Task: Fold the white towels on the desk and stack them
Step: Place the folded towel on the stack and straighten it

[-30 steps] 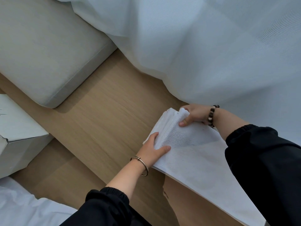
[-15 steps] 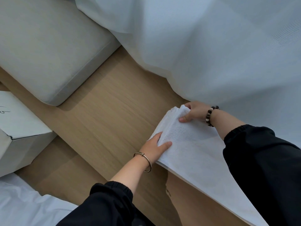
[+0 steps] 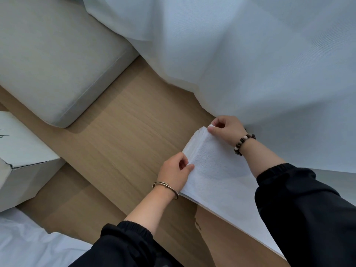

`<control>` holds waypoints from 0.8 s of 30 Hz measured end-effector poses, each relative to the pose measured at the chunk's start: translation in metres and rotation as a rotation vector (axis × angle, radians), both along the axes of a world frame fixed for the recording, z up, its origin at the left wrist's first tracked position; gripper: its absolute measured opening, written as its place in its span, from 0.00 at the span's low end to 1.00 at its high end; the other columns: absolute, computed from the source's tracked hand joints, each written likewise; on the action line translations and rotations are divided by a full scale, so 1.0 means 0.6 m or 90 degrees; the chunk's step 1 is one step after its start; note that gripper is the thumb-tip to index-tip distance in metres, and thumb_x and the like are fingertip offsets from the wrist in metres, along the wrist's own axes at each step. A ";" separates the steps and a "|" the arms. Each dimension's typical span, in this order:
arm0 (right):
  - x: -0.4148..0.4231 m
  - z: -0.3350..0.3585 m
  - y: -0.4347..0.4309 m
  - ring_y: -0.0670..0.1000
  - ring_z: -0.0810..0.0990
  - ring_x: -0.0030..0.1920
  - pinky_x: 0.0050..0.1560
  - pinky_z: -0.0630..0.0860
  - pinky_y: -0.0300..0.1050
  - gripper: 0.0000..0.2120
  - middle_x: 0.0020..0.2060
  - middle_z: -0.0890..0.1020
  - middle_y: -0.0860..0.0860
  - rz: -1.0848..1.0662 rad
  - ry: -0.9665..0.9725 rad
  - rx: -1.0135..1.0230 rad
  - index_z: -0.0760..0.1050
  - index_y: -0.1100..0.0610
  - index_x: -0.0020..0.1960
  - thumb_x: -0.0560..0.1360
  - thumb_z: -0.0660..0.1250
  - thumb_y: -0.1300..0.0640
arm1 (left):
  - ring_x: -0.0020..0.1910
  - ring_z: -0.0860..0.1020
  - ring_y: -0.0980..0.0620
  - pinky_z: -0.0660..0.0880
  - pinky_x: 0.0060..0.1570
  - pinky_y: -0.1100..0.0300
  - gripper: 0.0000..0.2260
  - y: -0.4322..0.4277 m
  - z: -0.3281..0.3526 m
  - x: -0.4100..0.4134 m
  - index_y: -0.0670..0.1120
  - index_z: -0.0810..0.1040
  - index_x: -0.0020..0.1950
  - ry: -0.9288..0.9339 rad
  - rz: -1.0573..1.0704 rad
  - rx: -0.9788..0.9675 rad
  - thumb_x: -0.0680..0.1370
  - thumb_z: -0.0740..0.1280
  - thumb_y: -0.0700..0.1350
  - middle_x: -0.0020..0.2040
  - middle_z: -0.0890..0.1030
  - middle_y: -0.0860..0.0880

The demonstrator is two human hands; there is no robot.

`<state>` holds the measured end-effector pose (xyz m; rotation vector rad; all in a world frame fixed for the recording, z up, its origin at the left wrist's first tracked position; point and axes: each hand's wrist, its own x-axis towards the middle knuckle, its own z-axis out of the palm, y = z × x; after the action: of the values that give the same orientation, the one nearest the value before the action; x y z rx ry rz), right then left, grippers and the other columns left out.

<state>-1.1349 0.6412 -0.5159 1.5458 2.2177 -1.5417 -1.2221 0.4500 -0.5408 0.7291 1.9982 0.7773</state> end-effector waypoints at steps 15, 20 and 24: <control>0.001 -0.021 -0.035 0.50 0.74 0.49 0.50 0.72 0.45 0.09 0.45 0.76 0.47 0.085 -0.144 0.222 0.75 0.54 0.49 0.75 0.65 0.49 | 0.39 0.73 0.53 0.68 0.37 0.61 0.06 -0.051 0.021 0.022 0.52 0.72 0.44 0.173 -0.039 -0.066 0.76 0.68 0.50 0.38 0.75 0.54; 0.060 0.001 -0.086 0.61 0.76 0.52 0.55 0.70 0.53 0.13 0.50 0.79 0.60 -0.088 -0.025 0.533 0.77 0.65 0.54 0.76 0.57 0.61 | 0.61 0.75 0.38 0.73 0.58 0.42 0.22 -0.011 0.039 0.058 0.40 0.77 0.61 0.491 -0.170 0.155 0.67 0.72 0.37 0.60 0.77 0.40; 0.104 -0.014 -0.125 0.61 0.70 0.66 0.68 0.63 0.60 0.22 0.65 0.74 0.61 0.033 -0.106 0.539 0.72 0.63 0.65 0.76 0.50 0.57 | 0.76 0.48 0.43 0.49 0.71 0.41 0.27 0.039 0.020 0.081 0.46 0.56 0.77 0.525 -0.394 0.030 0.79 0.57 0.49 0.78 0.52 0.45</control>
<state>-1.0724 0.5661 -0.5244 1.6338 2.9355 -0.3980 -1.1734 0.4736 -0.5289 1.7977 2.2230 0.1385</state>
